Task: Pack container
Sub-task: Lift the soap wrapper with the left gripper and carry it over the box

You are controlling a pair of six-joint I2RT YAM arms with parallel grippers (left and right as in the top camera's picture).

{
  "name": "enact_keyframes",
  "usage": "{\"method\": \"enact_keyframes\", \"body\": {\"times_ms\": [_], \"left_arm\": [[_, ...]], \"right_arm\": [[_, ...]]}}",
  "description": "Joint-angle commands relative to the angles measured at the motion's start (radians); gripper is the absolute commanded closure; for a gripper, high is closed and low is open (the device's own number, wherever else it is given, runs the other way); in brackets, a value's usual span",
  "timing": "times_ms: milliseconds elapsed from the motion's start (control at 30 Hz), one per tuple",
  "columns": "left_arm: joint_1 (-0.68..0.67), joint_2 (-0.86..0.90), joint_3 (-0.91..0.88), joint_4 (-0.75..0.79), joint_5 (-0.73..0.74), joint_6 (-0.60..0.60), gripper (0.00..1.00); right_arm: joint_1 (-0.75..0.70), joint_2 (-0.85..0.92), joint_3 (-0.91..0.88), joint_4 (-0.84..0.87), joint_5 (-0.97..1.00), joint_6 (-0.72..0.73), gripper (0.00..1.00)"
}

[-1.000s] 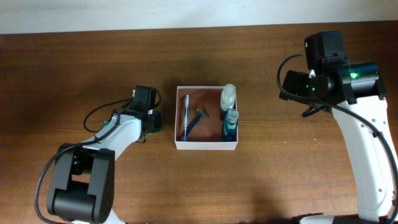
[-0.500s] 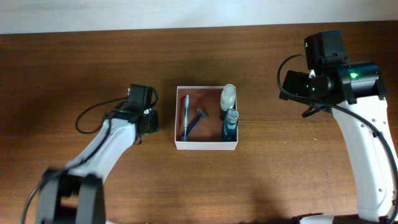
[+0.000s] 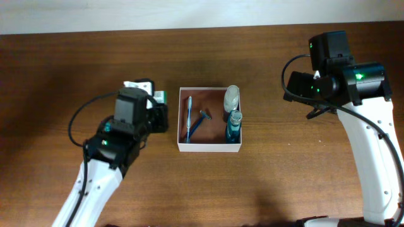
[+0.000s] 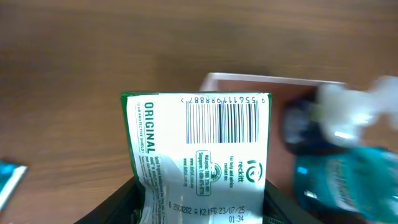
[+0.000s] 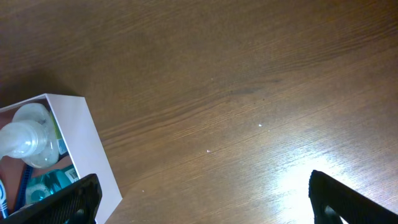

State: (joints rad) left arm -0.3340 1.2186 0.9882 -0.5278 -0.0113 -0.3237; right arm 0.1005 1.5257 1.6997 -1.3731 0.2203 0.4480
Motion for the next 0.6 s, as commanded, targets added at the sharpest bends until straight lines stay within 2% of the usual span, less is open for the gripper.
{"method": "enact_keyframes", "body": {"times_ms": [0,133,300,367,567], "left_arm": [[-0.058,-0.029,0.021,0.019,0.029,-0.037,0.76],[-0.121,-0.016,0.022,0.027,0.013,-0.106,0.76],[-0.163,0.019,0.056,0.011,0.014,-0.110,0.80],[-0.170,0.038,0.090,-0.018,0.013,-0.110,0.82],[-0.175,0.142,0.244,-0.149,0.013,-0.110,0.82]], "right_arm": [[-0.003,0.003,0.013,0.000,0.009,0.001,0.02],[-0.003,0.003,0.013,0.000,0.009,0.001,0.02],[-0.003,0.003,0.013,0.000,0.009,0.001,0.02],[-0.003,0.003,0.013,0.000,0.009,0.001,0.02],[-0.003,0.003,0.013,0.000,0.009,0.001,0.02]]}}
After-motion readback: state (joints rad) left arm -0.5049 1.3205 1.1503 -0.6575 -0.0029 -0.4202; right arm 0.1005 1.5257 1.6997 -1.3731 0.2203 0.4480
